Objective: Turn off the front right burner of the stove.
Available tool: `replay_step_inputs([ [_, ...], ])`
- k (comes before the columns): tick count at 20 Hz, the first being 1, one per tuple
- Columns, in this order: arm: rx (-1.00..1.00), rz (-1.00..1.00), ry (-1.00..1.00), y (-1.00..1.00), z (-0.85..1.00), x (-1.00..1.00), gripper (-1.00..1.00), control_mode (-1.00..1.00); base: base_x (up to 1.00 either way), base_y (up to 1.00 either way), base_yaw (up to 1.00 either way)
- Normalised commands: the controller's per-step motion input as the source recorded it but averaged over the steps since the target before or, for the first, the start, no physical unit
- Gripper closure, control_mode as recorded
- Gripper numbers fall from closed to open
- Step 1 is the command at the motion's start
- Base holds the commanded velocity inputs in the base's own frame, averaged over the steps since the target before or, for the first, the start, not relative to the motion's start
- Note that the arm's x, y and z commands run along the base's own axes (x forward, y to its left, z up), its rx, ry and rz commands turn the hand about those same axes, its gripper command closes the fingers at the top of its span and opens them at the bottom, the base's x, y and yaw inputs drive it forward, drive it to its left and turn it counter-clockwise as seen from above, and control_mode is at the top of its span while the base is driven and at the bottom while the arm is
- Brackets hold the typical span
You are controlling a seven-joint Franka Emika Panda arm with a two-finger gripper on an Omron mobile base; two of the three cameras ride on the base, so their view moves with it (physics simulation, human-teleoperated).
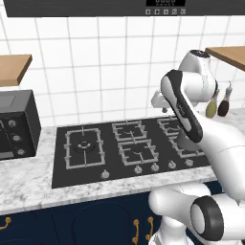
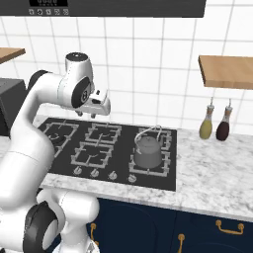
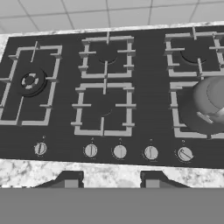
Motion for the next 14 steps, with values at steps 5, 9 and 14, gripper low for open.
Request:
replay_step_inputs([
  [5,0.00,0.00,0.00,-0.24,-0.24,-0.17,-1.00,-1.00,0.00,0.00,0.00],
  [9,0.05,-0.02,0.00,-0.66,-0.54,-0.43,-1.00,-1.00,0.00,0.00,0.00],
  [14,0.07,-0.05,0.01,-0.81,-0.62,-0.42,-1.00,-1.00,0.00,0.00,0.00],
])
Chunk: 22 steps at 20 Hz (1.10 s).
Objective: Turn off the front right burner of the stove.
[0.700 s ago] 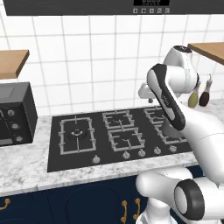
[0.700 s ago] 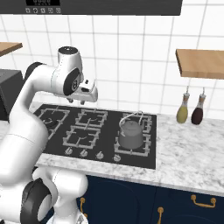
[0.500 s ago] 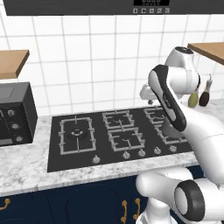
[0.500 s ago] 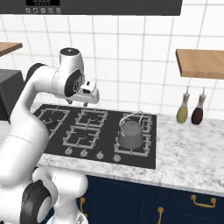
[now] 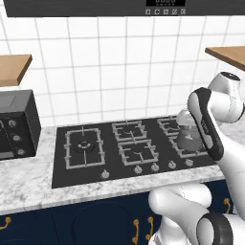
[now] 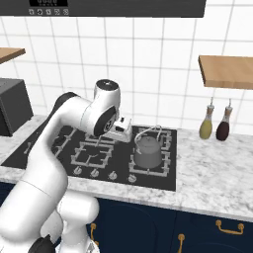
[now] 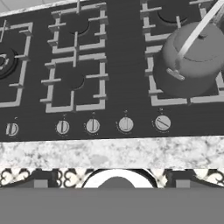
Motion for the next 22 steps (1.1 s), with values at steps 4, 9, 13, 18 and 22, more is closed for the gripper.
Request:
replay_step_inputs([
  [4,0.04,-0.06,0.08,-0.84,-0.78,-0.27,-1.00,-1.00,0.00,0.00,0.00],
  [9,-0.04,-0.01,0.10,-0.51,-0.82,-0.07,-1.00,-1.00,0.00,0.00,0.00],
  [13,-0.20,0.01,0.10,0.00,-0.67,0.14,-1.00,-1.00,0.00,0.00,0.00],
  [18,-0.11,0.01,0.02,0.00,-0.43,0.09,-1.00,-1.00,0.00,0.00,0.00],
  [22,-0.13,0.00,0.04,0.00,-0.48,0.14,-1.00,-1.00,0.00,0.00,0.00],
])
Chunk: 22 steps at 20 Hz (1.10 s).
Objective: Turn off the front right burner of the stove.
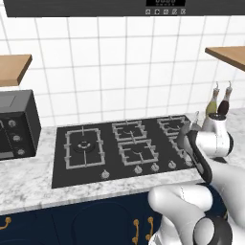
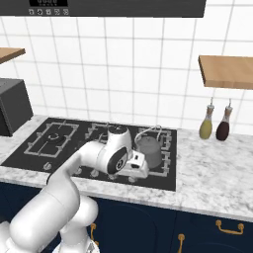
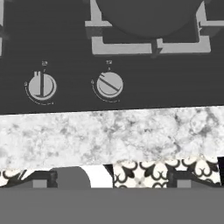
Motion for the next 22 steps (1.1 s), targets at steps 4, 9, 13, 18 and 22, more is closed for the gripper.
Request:
replay_step_inputs([
  [4,-0.04,0.01,0.01,-0.06,-0.45,0.11,-1.00,-1.00,0.00,0.00,0.00],
  [9,0.00,0.11,0.00,-0.12,-0.30,0.31,-1.00,-1.00,0.00,0.00,0.00],
  [13,0.00,0.14,0.00,-0.09,0.00,0.39,-1.00,-1.00,0.00,0.00,0.00],
  [18,0.04,0.02,0.00,0.00,0.00,0.21,-1.00,-1.00,0.00,0.00,0.00],
  [22,0.11,0.00,0.00,0.00,0.00,0.30,-1.00,-1.00,0.00,0.00,0.00],
])
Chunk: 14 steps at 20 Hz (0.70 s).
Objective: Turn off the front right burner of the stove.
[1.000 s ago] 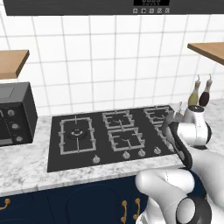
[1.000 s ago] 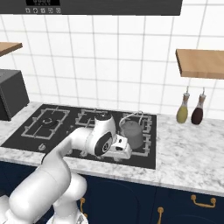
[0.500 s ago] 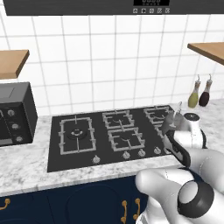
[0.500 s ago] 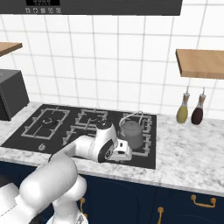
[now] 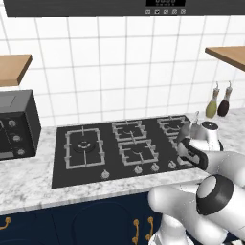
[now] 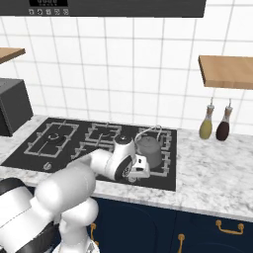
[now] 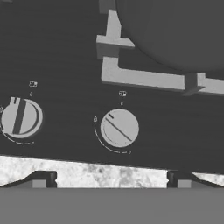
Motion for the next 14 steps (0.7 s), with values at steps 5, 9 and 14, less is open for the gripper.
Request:
replay_step_inputs([
  [5,0.05,0.00,0.00,0.00,0.00,0.17,-1.00,-1.00,0.00,0.00,0.00],
  [9,0.00,0.00,0.00,0.00,-0.12,0.03,-1.00,-1.00,0.00,0.00,0.00],
  [14,0.00,0.00,0.00,-0.01,-0.35,0.00,-1.00,-1.00,0.00,0.00,0.00],
])
